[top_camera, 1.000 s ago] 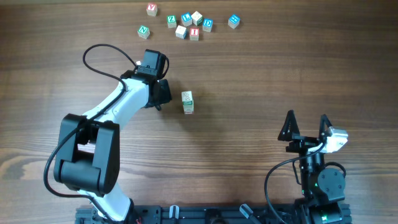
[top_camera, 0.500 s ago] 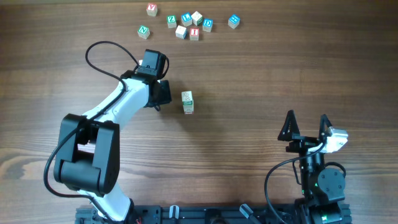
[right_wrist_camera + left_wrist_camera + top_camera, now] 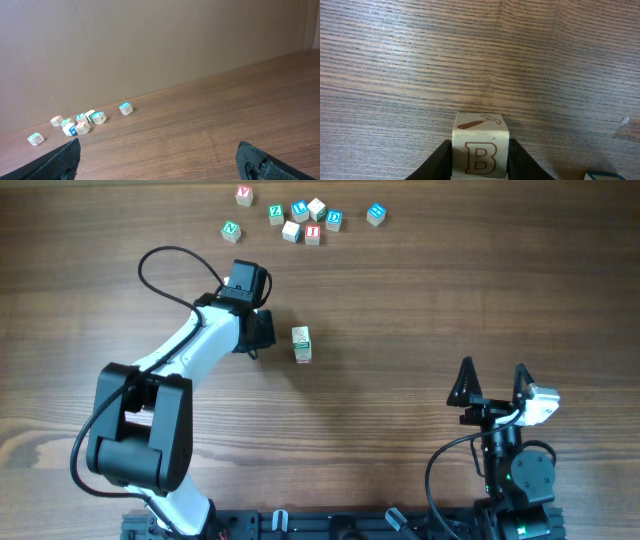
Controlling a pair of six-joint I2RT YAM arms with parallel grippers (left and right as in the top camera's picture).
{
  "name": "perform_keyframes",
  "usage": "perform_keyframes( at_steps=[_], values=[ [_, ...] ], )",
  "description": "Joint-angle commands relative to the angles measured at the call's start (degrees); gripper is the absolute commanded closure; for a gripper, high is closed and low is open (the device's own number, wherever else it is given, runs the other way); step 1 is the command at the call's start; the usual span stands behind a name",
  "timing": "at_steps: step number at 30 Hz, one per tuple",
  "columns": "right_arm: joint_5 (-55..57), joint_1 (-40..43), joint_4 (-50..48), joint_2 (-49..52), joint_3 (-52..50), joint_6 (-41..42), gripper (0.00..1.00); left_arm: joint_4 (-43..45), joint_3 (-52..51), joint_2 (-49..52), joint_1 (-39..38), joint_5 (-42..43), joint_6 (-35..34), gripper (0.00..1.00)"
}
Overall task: Form a tower
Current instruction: 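Carry the 'B' block with the left gripper toward the tower, then lower the 'B' block onto the red 'I' block and release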
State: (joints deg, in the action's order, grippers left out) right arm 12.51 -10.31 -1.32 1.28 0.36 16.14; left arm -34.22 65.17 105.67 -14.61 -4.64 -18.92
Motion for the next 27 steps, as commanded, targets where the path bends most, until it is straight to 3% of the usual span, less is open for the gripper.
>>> perform_keyframes(
  at_steps=[1,8,15,18,27],
  values=[
    [0.59,0.24,-0.26,-0.35,-0.07,-0.98,0.0,0.37,0.09,-0.02,0.26,0.02,0.59,0.69],
    [0.59,0.24,-0.26,-0.35,-0.07,-0.98,0.0,-5.35,12.15,-3.52,0.26,-1.27,2.25,0.72],
    [0.59,0.24,-0.24,-0.35,-0.07,-0.98,0.0,-20.87,30.38,-6.78,0.09,2.19,1.95,0.73],
    [0.59,0.24,-0.24,-0.35,-0.07,-0.98,0.0,-25.86,31.65,-7.1,-0.9,6.84,0.98,0.73],
    [0.59,0.24,-0.24,-0.35,-0.07,-0.96,0.0,-35.69,31.47,-6.93,-8.66,7.39,-1.01,0.72]
  ],
)
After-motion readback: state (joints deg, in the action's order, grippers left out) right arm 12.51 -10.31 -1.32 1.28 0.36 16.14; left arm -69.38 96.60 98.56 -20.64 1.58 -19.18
